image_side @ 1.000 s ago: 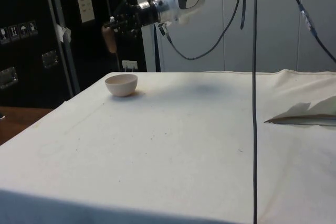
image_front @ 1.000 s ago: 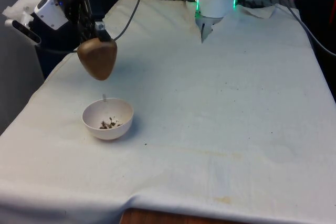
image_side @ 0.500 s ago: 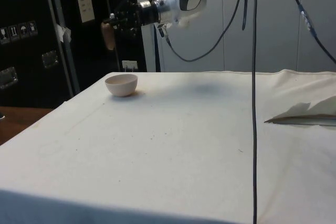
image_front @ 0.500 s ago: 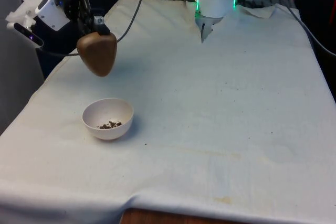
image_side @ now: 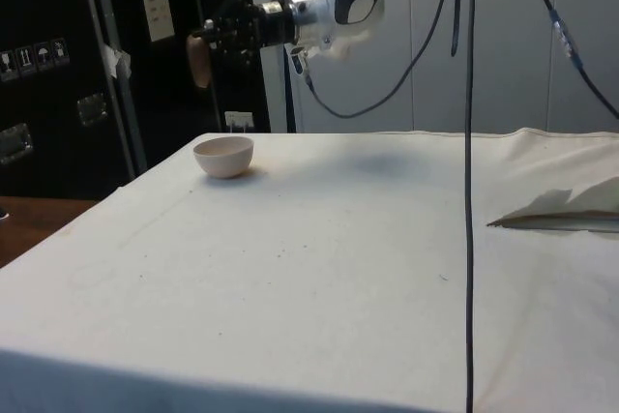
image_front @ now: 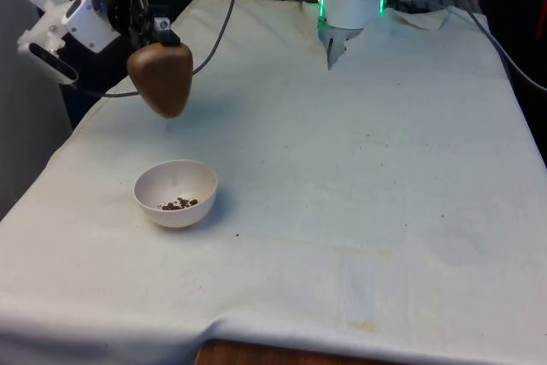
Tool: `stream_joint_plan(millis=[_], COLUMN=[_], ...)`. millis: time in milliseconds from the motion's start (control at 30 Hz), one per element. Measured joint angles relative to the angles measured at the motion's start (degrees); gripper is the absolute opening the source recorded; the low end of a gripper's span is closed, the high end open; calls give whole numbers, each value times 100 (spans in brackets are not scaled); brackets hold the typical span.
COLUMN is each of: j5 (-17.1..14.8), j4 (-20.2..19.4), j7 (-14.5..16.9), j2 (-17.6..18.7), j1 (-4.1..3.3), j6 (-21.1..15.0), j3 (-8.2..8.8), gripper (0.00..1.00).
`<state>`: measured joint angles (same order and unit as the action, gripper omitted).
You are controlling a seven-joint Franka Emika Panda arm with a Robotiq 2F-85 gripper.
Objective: Pour the coffee beans from the cup into the bowl.
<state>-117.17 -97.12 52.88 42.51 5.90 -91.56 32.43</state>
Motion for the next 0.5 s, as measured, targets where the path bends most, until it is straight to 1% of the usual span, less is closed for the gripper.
stream_joint_plan(millis=[333,500], j5=[-218,-275], j4=[-109,-132], j7=[69,97], j2=[23,23], j1=[0,0], j6=[367,441], j3=[46,46], gripper=[0,0])
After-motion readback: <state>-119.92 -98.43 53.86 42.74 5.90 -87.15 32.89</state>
